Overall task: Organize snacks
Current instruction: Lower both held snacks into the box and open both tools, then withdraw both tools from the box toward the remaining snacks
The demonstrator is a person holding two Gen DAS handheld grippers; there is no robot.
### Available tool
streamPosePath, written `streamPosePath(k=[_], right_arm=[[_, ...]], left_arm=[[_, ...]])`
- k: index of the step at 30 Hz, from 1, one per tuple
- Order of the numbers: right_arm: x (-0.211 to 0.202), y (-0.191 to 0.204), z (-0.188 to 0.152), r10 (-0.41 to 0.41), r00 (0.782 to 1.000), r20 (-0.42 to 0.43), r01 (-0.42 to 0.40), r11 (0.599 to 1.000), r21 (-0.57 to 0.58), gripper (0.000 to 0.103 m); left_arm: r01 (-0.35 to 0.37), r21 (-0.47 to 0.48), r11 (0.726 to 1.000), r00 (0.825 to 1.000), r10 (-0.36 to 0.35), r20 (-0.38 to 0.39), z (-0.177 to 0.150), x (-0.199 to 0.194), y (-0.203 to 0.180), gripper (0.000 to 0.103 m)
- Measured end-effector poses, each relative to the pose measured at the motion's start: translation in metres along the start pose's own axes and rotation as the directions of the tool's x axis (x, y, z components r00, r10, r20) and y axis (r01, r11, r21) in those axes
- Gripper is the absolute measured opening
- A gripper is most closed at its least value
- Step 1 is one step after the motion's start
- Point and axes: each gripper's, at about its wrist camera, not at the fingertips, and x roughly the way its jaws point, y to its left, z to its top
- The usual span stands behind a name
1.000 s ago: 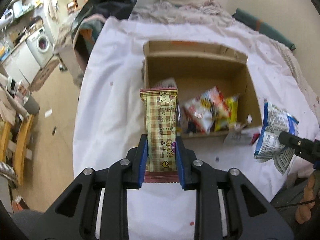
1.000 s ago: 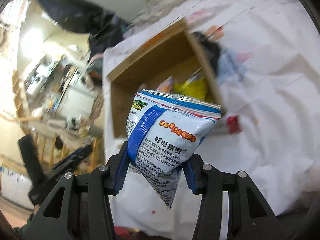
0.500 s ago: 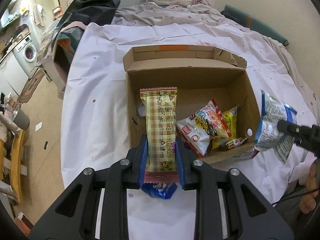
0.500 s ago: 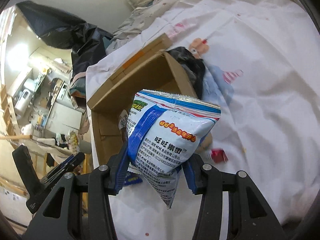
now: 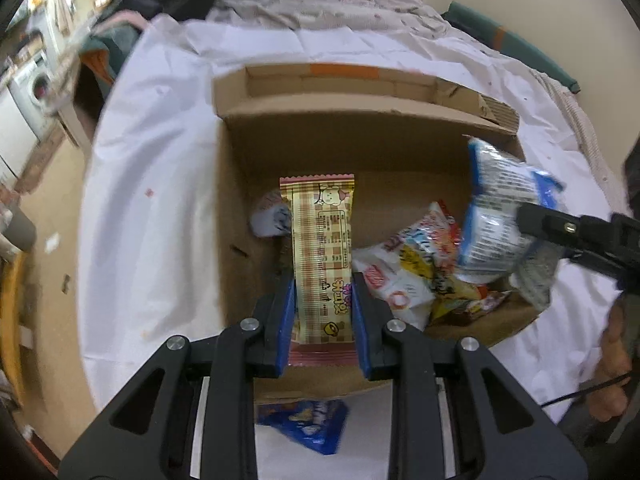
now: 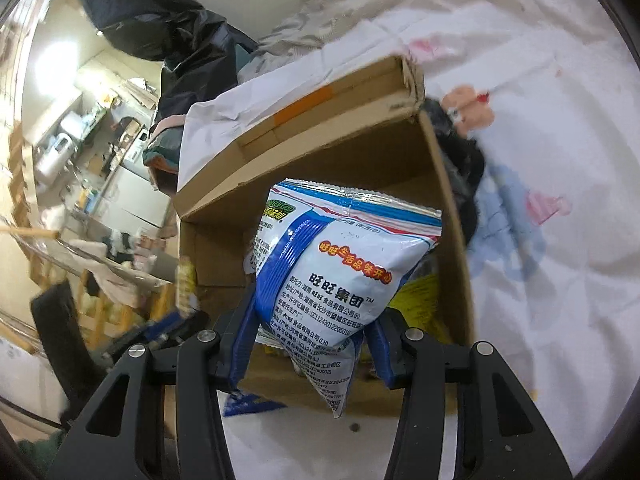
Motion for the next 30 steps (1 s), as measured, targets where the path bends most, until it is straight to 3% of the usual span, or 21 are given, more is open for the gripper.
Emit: streamPosePath(k=[5, 9, 13, 18, 30], right_arm=[[0.002, -0.005, 0.005, 0.018, 0.999, 0.036, -0.021, 0.997, 0.081, 0.057], [0.002, -0.005, 0.005, -0.008, 0.998, 0.059, 0.002, 0.995, 0.098, 0.083], [0.004, -0.002, 0.003, -0.032, 0.999, 0.044, 0.029, 0.997, 0.071, 0.083], [0.002, 0.005, 0.001, -0.045, 0.998, 0.045, 0.044, 0.999, 0.032, 0.083], [-0.004, 0.006, 0.003, -0.051, 0.997, 0.054, 0.05, 0.999, 0.011, 0.083]], left_arm=[[-0.018, -0.003, 1.0, 1.0, 0.018, 0.005, 0.003, 0.006, -0.002, 0.024], [-0.027, -0.021, 0.999, 1.0, 0.027, -0.003, 0.0, 0.008, 0.001, 0.03], [-0.039, -0.003, 0.999, 0.999, 0.039, 0.0, -0.001, 0.006, -0.002, 0.056], [-0.018, -0.005, 1.0, 1.0, 0.019, 0.021, -0.001, 0.0, -0.005, 0.078], [-0.001, -0.058, 0.998, 1.0, 0.001, 0.01, -0.003, 0.001, 0.007, 0.079]])
